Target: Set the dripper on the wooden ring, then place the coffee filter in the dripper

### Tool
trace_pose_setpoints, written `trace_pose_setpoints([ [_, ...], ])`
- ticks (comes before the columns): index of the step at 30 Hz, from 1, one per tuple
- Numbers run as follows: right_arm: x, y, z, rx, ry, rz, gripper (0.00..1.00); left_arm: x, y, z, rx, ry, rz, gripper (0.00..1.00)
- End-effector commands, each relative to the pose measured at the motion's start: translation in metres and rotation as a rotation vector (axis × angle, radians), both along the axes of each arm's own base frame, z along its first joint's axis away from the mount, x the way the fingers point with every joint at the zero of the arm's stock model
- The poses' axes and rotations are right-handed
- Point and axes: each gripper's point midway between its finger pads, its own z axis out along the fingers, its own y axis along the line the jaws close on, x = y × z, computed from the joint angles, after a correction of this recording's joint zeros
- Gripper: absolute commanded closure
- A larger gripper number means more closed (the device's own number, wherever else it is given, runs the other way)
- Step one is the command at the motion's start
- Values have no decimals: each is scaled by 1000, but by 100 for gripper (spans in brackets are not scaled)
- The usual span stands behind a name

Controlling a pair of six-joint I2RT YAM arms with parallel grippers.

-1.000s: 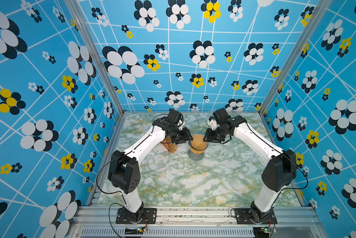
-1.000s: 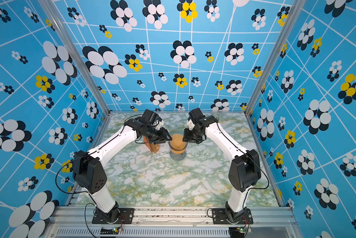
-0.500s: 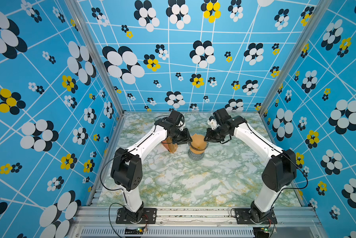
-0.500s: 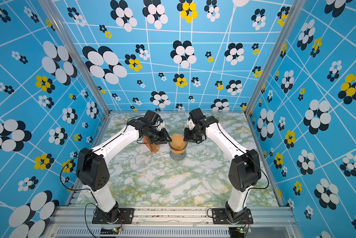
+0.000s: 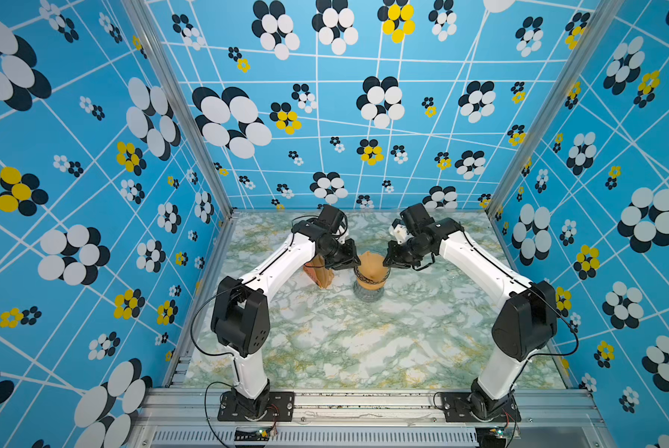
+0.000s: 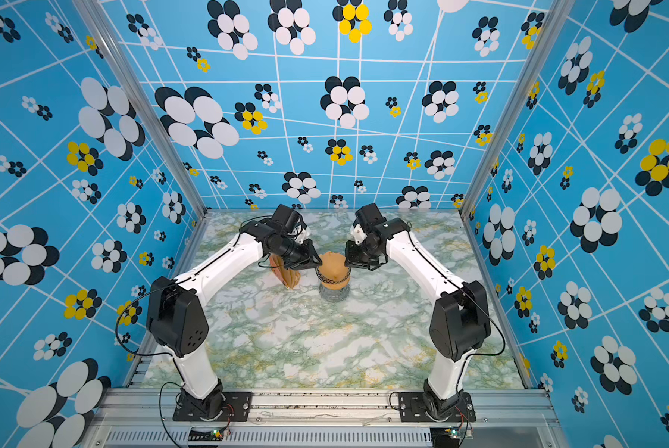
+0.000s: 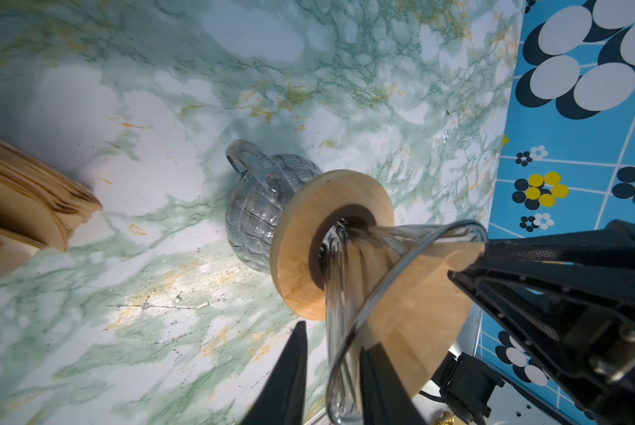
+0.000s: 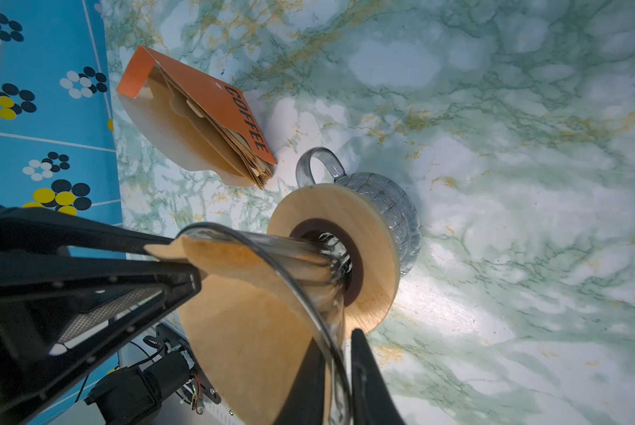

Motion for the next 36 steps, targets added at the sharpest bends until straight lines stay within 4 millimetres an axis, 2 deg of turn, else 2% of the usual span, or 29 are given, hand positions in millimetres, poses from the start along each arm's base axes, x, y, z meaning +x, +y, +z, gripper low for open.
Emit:
trace_pose_setpoints([
  [1,0,1,-5,9,40,-8,84,-1,-2,-2,8,39,-5,74],
  [12,1,-3,-6,27,89,-32,85,0,-4,-13,18,76,-4,75],
  [24,-1,-5,-15,18,128,-45,88,7,-4,-11,18,80,-1,76],
  [30,0,-4,-13,30,130,-61,89,8,-5,-13,18,91,0,81],
  [36,1,-2,-11,45,130,-68,89,10,-7,-13,16,99,4,81],
])
